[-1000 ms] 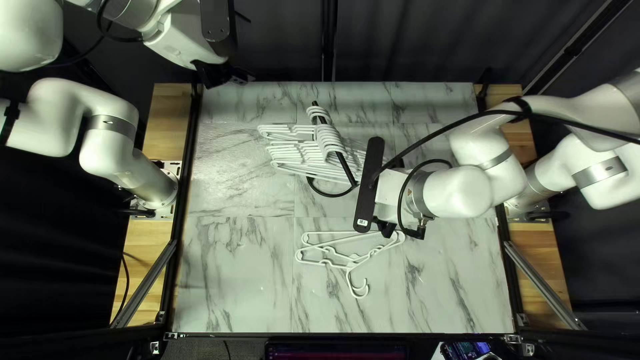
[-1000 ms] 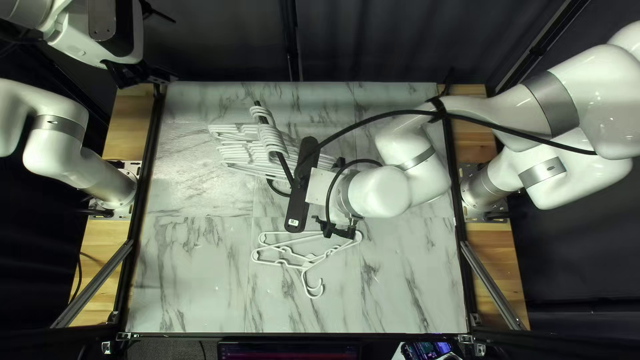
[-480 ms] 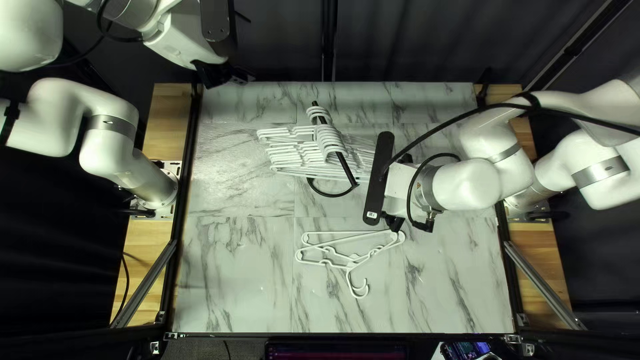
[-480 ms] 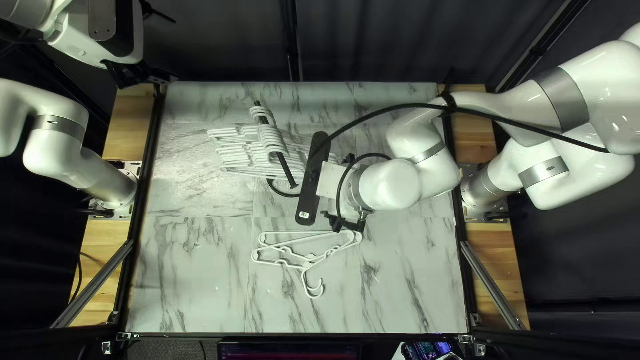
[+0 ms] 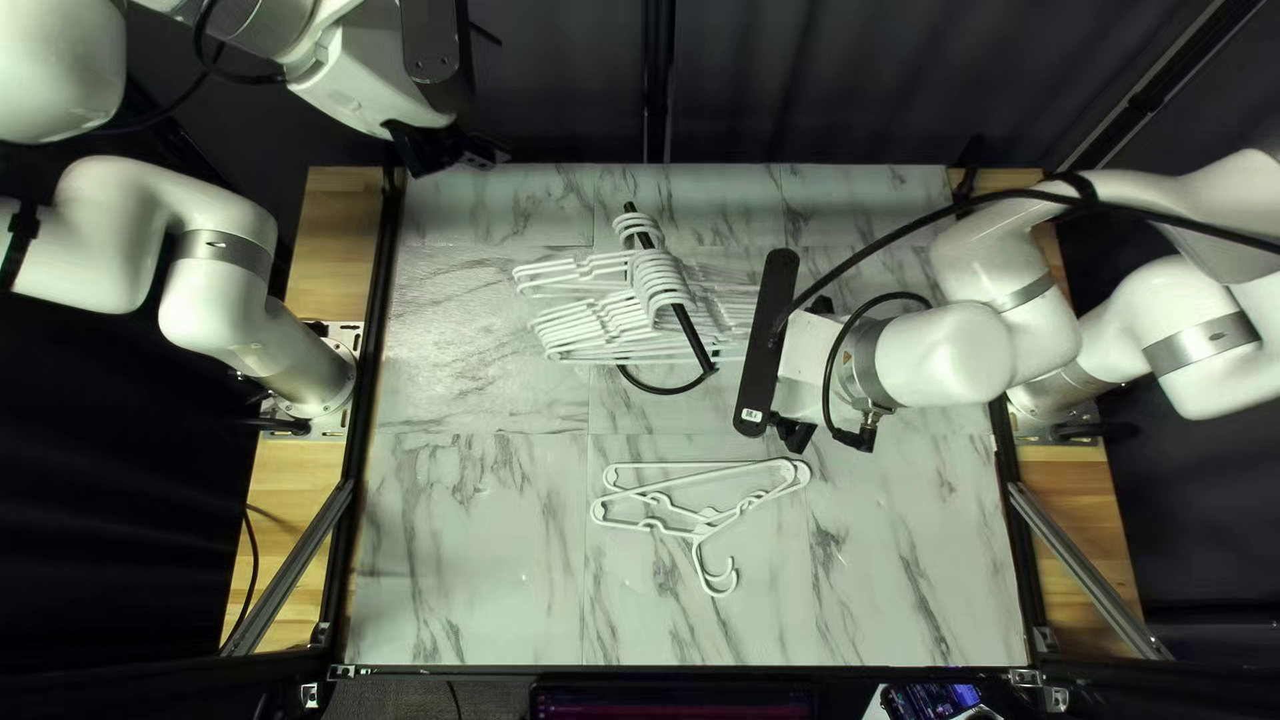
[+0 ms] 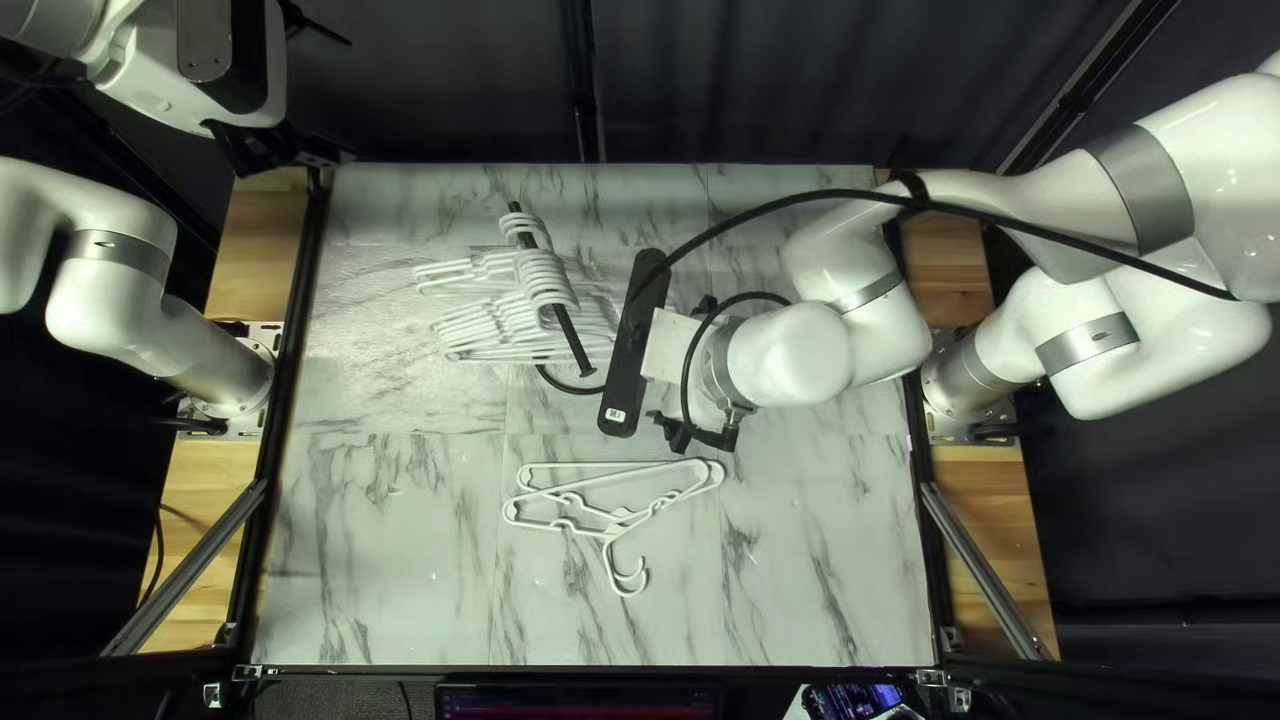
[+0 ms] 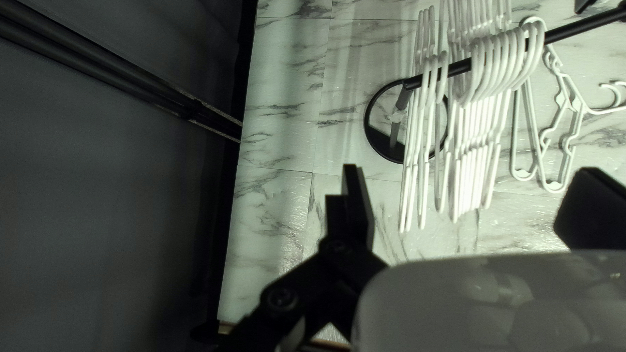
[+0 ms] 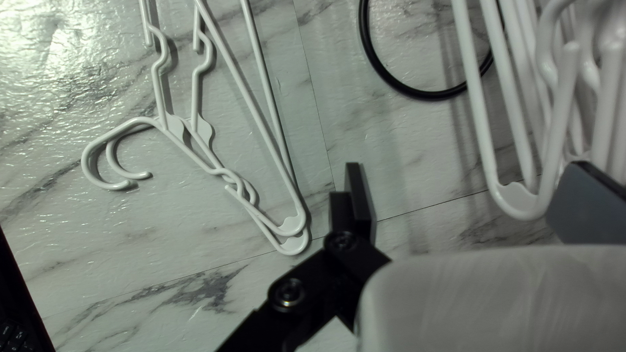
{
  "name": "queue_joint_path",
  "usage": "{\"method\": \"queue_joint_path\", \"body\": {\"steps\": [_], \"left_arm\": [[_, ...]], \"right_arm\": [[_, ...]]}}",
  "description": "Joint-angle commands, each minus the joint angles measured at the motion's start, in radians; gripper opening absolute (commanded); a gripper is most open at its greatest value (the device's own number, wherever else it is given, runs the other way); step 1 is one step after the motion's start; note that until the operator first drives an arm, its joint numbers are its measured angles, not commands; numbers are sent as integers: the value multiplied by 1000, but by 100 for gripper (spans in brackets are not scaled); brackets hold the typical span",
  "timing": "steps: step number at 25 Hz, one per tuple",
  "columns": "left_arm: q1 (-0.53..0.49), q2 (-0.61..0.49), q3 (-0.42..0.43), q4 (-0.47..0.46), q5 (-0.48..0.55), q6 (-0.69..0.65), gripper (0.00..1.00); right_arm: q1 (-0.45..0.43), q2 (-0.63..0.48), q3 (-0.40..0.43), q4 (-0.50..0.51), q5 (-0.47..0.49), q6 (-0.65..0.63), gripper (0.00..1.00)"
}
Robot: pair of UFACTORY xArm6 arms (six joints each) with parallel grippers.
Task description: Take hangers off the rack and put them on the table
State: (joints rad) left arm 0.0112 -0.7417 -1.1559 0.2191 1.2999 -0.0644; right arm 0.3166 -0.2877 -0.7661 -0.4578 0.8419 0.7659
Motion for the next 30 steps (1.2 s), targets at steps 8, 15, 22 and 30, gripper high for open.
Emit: {"method": "queue_joint_path", "body": {"steps": [8,15,22,30], "left_arm": [[0,0,0,0,0,0,100],[0,0,0,0,0,0,100],[0,0,0,0,0,0,100],[0,0,0,0,0,0,100]], "right_arm": [[-13,-16,13,-4,-8,-15,100],[-41,-28,25,1,-24,-49,100],[-45,-31,20,8,-17,-65,100],[-44,-83,35,32,21,-109,100]]}}
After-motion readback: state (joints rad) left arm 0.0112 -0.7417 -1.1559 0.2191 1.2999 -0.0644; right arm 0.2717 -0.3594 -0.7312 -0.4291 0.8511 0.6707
